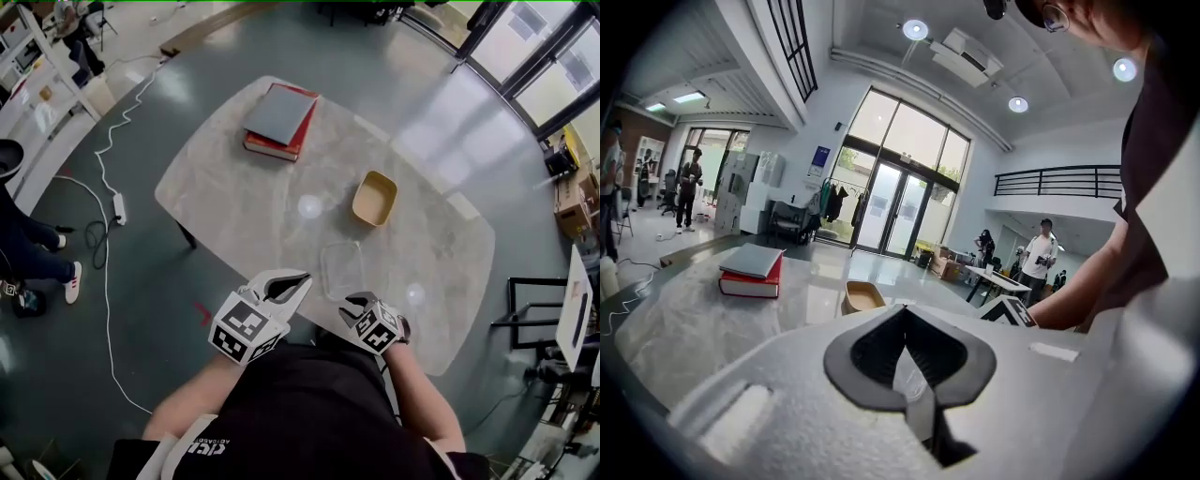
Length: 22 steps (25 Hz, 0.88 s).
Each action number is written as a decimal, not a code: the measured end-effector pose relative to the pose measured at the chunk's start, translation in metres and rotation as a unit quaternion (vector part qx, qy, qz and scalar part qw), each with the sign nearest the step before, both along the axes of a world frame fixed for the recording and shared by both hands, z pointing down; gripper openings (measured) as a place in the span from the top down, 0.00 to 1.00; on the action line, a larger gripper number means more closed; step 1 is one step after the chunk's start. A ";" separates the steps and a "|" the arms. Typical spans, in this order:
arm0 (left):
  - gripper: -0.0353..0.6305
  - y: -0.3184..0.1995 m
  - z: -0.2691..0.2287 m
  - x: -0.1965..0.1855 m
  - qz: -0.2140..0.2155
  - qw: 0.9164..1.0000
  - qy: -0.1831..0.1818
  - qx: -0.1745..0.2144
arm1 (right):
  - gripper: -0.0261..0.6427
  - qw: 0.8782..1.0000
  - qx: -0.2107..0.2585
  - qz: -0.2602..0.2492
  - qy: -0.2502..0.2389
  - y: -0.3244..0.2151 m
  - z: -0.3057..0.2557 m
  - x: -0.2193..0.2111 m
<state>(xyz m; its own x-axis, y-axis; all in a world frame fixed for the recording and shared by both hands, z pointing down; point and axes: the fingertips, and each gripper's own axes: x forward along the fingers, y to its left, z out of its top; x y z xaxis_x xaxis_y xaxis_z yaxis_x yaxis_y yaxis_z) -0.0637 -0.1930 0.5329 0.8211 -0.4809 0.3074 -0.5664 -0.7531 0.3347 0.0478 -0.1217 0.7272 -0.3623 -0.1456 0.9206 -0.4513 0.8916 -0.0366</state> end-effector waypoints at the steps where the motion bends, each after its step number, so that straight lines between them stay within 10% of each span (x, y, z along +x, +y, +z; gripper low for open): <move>1: 0.94 0.001 0.001 0.000 0.000 1.000 -0.001 -0.002 | 0.80 1.000 -0.003 -0.016 0.011 0.000 0.006 0.000; 22: 0.94 -0.005 0.014 -0.035 -0.048 0.999 0.006 -0.025 | 0.86 0.986 -0.017 -0.128 0.104 0.004 0.055 -0.002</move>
<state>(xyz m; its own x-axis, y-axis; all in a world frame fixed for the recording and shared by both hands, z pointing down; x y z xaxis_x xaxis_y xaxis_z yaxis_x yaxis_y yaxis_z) -0.0989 -0.1984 0.5466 0.7757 -0.5419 0.3233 -0.6309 -0.6778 0.3776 0.0460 -0.1175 0.7823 -0.1867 -0.0421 0.9815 -0.2115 0.9774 0.0016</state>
